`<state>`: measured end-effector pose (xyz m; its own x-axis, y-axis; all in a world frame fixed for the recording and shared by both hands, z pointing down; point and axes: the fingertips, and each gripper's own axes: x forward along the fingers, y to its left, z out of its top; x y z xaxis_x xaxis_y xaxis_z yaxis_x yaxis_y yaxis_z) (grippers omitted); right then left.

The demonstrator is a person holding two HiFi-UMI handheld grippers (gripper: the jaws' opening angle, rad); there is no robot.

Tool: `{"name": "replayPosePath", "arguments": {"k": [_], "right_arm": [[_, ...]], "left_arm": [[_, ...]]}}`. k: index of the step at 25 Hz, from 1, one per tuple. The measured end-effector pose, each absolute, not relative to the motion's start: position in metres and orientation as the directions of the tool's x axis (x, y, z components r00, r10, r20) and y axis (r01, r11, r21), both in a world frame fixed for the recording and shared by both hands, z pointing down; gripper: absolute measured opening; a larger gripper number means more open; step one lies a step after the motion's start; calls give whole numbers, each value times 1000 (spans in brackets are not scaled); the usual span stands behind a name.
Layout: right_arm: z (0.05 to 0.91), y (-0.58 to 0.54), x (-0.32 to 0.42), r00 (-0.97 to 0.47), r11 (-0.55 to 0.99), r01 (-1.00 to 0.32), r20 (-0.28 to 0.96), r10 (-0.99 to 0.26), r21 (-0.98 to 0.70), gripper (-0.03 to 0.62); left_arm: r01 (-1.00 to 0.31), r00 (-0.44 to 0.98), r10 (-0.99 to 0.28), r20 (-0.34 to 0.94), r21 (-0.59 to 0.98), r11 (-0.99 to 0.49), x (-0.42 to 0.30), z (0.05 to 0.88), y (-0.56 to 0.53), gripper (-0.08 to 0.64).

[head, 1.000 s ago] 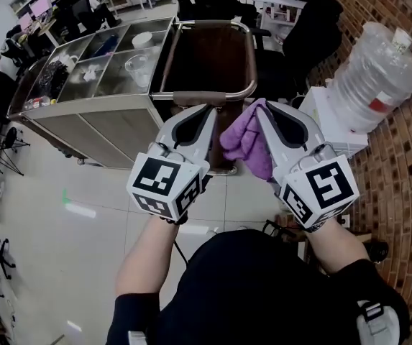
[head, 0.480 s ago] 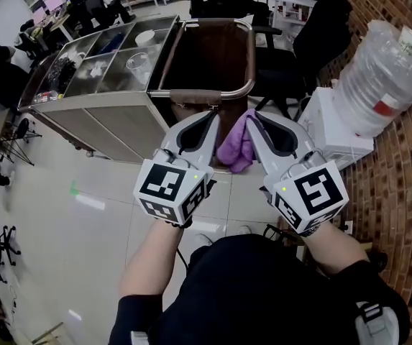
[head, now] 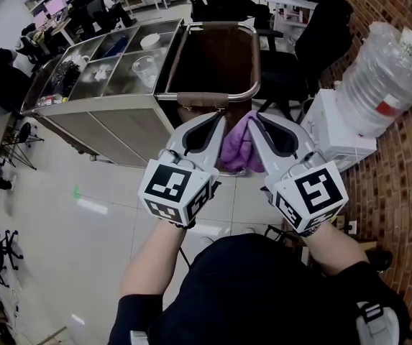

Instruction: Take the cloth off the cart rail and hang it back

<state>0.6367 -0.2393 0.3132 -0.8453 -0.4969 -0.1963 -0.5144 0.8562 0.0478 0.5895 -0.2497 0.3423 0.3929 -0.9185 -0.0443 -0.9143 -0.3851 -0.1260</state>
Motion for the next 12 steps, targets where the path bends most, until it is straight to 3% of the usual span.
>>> {"name": "replayPosePath", "arguments": {"k": [12], "right_arm": [[306, -233, 623, -847, 855, -513, -201, -492, 68, 21]], "left_arm": [[-914, 395, -918, -37, -117, -389, 577, 341, -247, 2]]}}
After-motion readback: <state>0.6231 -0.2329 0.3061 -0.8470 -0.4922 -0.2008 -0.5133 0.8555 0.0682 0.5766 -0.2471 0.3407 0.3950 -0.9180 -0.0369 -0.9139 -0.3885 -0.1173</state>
